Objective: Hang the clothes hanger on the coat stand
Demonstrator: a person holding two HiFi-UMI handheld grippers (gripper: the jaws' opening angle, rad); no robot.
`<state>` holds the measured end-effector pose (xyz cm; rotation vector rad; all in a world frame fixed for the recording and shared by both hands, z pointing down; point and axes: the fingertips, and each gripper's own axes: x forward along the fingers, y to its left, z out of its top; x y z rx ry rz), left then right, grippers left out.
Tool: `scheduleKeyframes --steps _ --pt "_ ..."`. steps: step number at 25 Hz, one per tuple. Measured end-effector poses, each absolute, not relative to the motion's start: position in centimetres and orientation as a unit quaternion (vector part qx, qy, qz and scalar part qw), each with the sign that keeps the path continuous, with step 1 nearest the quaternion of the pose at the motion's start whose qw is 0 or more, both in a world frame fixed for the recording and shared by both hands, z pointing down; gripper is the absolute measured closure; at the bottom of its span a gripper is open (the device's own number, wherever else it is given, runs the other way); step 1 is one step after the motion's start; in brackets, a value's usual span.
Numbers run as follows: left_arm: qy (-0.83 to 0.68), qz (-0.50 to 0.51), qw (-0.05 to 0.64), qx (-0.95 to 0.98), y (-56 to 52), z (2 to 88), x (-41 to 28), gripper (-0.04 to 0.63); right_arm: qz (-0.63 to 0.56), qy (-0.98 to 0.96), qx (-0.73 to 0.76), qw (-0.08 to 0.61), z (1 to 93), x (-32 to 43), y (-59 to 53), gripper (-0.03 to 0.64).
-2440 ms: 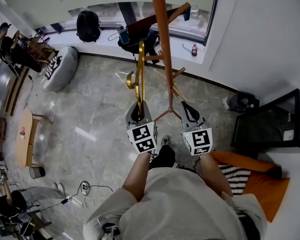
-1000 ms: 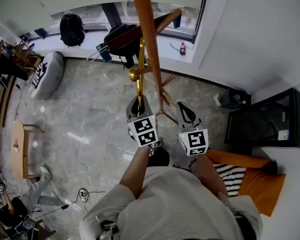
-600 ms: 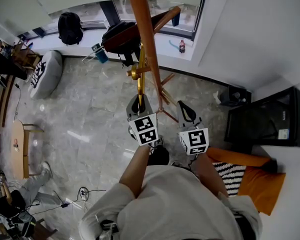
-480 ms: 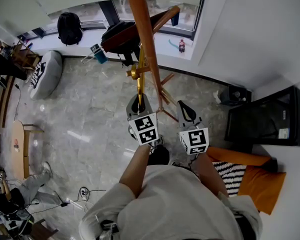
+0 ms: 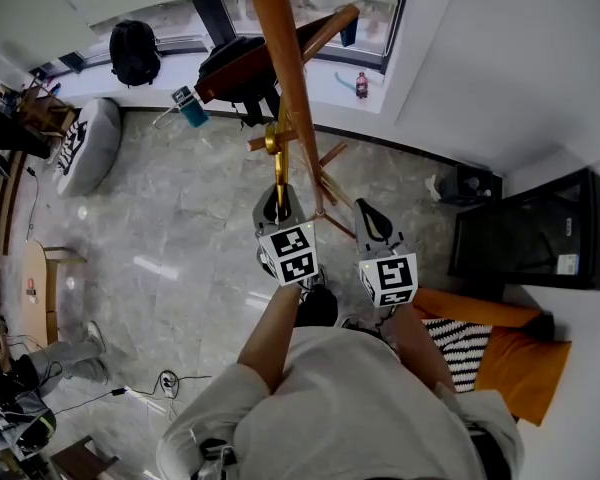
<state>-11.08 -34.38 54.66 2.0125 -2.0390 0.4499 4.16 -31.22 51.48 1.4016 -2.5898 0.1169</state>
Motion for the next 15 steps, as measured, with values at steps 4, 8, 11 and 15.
scheduleKeyframes --steps 4,8,11,15 --pt "-0.701 0.156 0.122 0.685 -34.68 54.67 -11.31 0.543 0.041 -0.875 0.473 0.098 51.63 4.08 -31.42 0.612" --pt "-0.703 0.157 0.123 0.683 -34.99 54.91 -11.13 0.543 0.042 -0.875 0.472 0.099 51.88 4.17 -31.56 0.612" --pt "-0.711 0.157 0.123 0.674 -35.20 55.06 -11.19 0.543 0.043 -0.874 0.473 0.100 52.09 4.35 -31.68 0.612" --pt "-0.720 0.164 0.120 0.663 -35.36 55.09 -11.08 0.543 0.043 -0.873 0.475 0.102 52.05 4.76 -31.78 0.612"
